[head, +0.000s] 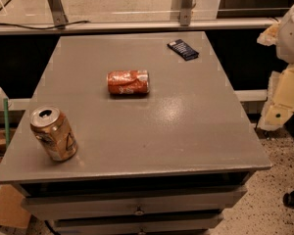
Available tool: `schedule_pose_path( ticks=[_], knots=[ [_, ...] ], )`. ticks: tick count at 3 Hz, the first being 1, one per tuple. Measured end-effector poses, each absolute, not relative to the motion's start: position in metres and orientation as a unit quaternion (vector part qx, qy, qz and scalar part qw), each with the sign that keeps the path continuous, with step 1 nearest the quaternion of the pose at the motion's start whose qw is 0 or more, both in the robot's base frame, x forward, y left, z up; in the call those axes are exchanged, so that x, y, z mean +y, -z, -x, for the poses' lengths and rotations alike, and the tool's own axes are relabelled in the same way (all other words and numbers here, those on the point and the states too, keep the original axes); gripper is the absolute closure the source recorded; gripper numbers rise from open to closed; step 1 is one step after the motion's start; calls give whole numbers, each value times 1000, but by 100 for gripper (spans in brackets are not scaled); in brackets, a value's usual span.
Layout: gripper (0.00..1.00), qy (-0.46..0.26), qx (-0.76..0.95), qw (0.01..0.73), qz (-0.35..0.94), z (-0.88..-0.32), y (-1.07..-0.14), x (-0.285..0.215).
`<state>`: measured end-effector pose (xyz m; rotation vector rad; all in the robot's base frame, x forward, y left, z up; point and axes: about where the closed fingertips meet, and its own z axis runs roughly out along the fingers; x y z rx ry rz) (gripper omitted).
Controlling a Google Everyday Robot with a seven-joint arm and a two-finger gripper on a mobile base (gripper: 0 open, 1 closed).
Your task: Pick coke can
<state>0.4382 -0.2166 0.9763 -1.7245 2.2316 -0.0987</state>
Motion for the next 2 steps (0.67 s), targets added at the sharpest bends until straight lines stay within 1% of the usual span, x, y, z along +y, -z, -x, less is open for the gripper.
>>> schedule_pose_path(
  ticks=[2],
  knots=[
    [0,37,770,168,615,-438,-979,-207]
  ],
)
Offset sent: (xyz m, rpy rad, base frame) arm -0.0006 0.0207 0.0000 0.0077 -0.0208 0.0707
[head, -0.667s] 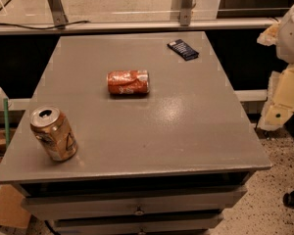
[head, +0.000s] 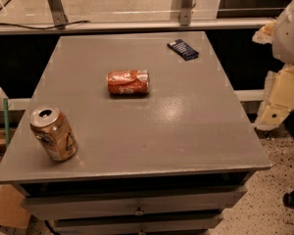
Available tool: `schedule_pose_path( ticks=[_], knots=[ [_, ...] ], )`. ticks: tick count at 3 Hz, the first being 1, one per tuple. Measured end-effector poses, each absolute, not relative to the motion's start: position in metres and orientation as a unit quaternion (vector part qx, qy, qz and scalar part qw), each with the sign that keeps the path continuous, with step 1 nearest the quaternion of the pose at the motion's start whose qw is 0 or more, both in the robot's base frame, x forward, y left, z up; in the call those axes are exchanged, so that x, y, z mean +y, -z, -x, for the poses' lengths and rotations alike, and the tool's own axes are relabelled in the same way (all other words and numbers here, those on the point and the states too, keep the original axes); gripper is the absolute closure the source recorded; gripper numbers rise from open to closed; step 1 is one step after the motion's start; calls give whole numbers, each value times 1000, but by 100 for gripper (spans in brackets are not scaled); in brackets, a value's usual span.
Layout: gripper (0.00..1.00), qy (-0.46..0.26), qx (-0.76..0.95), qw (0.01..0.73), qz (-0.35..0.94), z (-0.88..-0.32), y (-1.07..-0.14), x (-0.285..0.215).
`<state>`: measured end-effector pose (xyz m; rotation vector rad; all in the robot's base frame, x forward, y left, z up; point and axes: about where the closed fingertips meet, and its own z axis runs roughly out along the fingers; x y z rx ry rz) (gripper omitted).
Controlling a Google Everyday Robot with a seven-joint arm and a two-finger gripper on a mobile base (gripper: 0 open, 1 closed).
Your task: Pick coke can
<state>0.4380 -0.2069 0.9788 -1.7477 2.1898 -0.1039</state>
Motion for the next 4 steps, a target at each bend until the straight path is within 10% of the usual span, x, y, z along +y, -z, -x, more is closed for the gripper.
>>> schedule_pose_path(
  ticks=[4],
  knots=[
    [0,28,719,201,665,-512,-947,-87]
  ],
)
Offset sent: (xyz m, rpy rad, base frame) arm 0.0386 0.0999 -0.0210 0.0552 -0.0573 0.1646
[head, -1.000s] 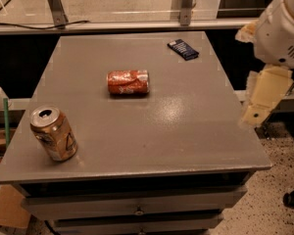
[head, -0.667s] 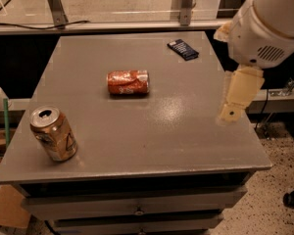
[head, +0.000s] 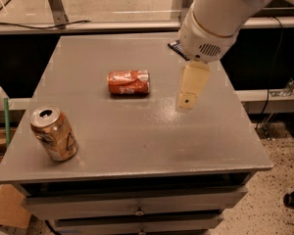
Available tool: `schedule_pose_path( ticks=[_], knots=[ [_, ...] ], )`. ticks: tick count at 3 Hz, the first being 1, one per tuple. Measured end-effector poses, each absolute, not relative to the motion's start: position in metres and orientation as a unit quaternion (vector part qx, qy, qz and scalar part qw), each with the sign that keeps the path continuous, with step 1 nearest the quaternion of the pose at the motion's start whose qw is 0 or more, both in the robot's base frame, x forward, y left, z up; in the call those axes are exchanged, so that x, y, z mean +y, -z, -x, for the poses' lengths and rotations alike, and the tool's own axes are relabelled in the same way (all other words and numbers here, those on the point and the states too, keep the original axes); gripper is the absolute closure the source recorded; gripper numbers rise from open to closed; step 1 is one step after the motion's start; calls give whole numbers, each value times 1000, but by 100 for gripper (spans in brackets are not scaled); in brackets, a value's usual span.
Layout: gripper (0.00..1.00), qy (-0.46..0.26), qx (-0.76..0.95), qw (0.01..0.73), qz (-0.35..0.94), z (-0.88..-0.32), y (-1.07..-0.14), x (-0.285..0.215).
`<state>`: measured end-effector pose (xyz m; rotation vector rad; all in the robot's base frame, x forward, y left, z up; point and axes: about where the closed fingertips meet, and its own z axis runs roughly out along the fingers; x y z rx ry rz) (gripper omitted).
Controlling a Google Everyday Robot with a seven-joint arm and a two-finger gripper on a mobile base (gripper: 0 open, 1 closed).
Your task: Pick coke can
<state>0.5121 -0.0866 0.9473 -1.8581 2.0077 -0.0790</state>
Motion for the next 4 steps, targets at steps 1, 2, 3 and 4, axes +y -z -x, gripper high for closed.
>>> schedule_pose_path(
  ticks=[1,2,3,4],
  knots=[
    [0,23,723,188,665,-539,-930,-63],
    [0,7,728,173,663,-560,-909,-38],
    [0,-15,733,165,660,-577,-889,-15],
    [0,-43,739,162,652,-594,-869,5]
  ],
)
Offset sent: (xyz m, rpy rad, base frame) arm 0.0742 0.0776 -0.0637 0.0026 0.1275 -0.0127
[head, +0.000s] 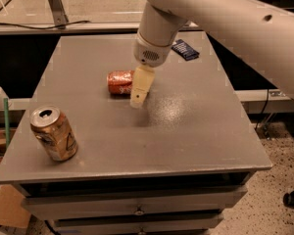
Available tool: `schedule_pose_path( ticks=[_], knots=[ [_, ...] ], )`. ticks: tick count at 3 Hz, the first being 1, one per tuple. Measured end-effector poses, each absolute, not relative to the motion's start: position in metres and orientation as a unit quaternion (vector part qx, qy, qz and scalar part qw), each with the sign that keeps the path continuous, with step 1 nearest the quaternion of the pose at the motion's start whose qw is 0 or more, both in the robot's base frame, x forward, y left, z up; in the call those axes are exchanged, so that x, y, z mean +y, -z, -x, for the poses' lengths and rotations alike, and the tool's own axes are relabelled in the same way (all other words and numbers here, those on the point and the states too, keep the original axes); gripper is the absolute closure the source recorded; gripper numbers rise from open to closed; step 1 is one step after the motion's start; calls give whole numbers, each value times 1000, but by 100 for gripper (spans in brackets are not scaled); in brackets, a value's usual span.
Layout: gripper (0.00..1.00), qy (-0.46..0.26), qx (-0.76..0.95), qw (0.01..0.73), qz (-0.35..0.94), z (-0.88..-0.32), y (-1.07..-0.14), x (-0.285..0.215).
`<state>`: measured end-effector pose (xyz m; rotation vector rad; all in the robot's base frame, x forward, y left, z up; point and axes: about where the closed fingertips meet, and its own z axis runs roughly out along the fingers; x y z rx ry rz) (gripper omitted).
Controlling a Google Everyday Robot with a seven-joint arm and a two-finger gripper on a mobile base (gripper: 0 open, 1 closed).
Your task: Pick coke can
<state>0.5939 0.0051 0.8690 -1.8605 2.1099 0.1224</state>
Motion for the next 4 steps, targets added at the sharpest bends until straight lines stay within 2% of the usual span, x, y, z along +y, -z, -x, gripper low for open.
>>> schedule_pose_path(
  ticks=[1,2,4],
  knots=[
    [0,-74,745,166,642,-614,-854,20],
    [13,-95,747,173,635,-627,-846,30],
    [60,-119,745,176,633,-630,-849,28]
  ],
)
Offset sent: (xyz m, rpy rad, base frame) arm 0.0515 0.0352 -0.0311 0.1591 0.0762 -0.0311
